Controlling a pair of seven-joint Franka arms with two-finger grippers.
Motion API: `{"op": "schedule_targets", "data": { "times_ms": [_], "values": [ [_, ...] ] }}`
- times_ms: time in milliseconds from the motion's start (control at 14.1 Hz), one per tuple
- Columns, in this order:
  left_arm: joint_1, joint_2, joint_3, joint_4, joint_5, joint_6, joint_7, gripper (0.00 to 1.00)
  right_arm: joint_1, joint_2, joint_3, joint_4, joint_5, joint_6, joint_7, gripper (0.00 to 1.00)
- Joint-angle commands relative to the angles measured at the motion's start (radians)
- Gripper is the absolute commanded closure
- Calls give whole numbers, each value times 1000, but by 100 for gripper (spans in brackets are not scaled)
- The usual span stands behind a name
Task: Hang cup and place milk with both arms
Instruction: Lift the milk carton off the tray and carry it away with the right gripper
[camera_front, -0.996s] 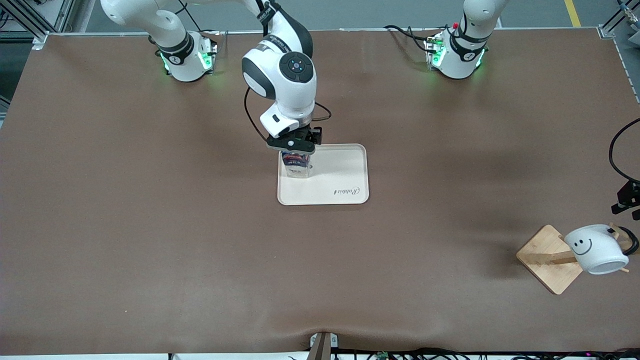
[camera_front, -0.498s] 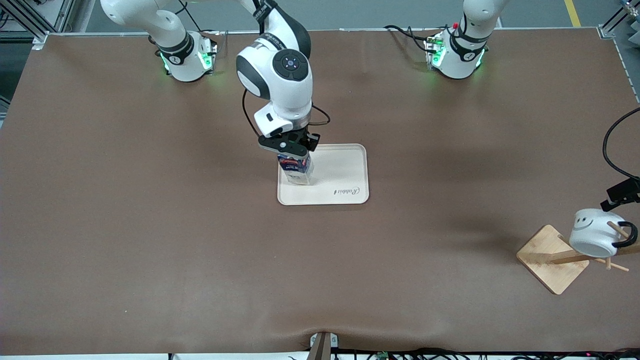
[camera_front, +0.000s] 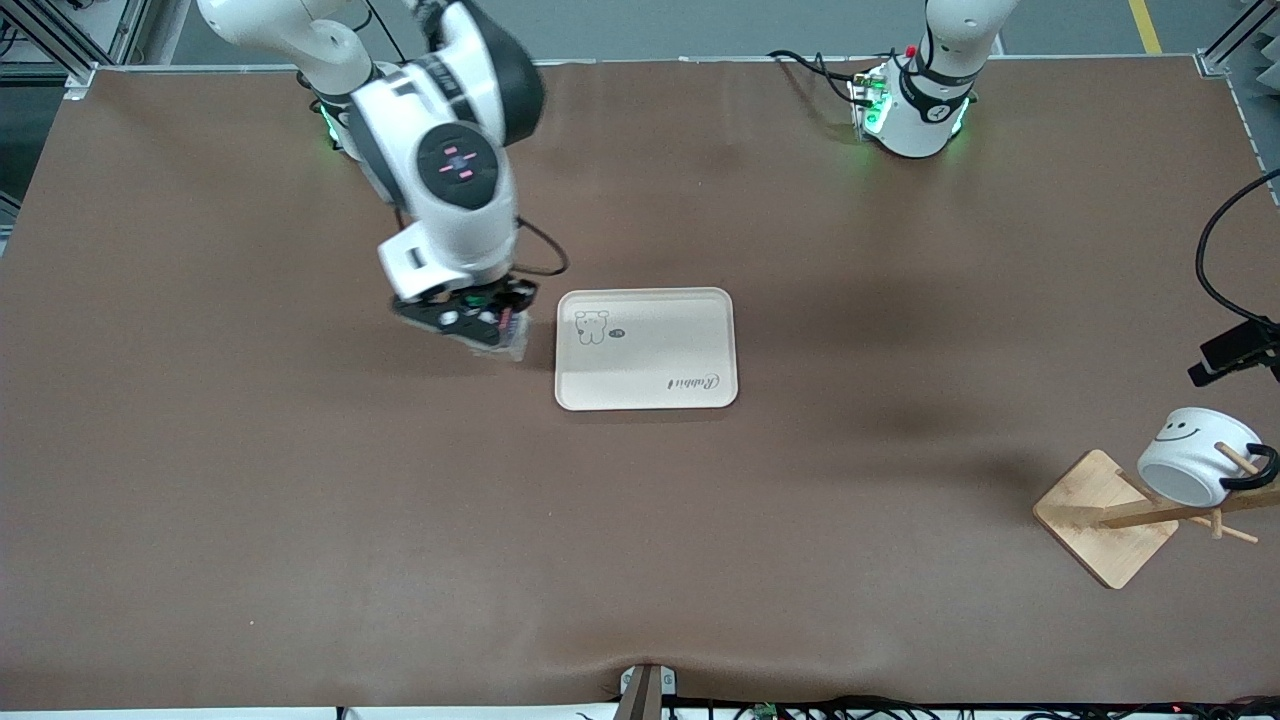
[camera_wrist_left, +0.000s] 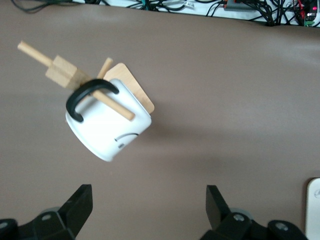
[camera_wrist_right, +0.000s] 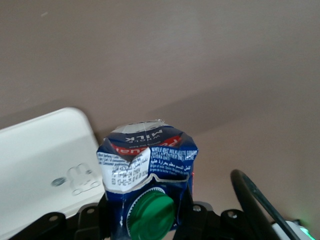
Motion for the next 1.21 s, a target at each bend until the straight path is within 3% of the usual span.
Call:
{"op": "schedule_targets", "data": {
  "times_ms": [0,284,498,711,924,1138],
  "values": [
    [12,-72,-15,-9,-4,-65,-60,0,-127,-40,14,-16,10,-64,-74,100],
    [13,-100,-13,21,-15,-124,-43,0,-339,-60,14,-40,6,-33,-368,100],
    [-48,-106,29,31,-16,-134,-35,0,-460,-96,14,-154,-2,108,-522,100],
    [-323,-159,282,28,-19,-182,-55,0,-551,-119,13,-256,-7,164,-602,100],
    [-498,-179,466,29,-34,-246,-40,0,-584,-168,13,-419,-88,316,-645,100],
    [-704,-218,644,23,-36,-323,-55,0,-620,-195,14,-562,-91,460,-672,100]
  ]
}}
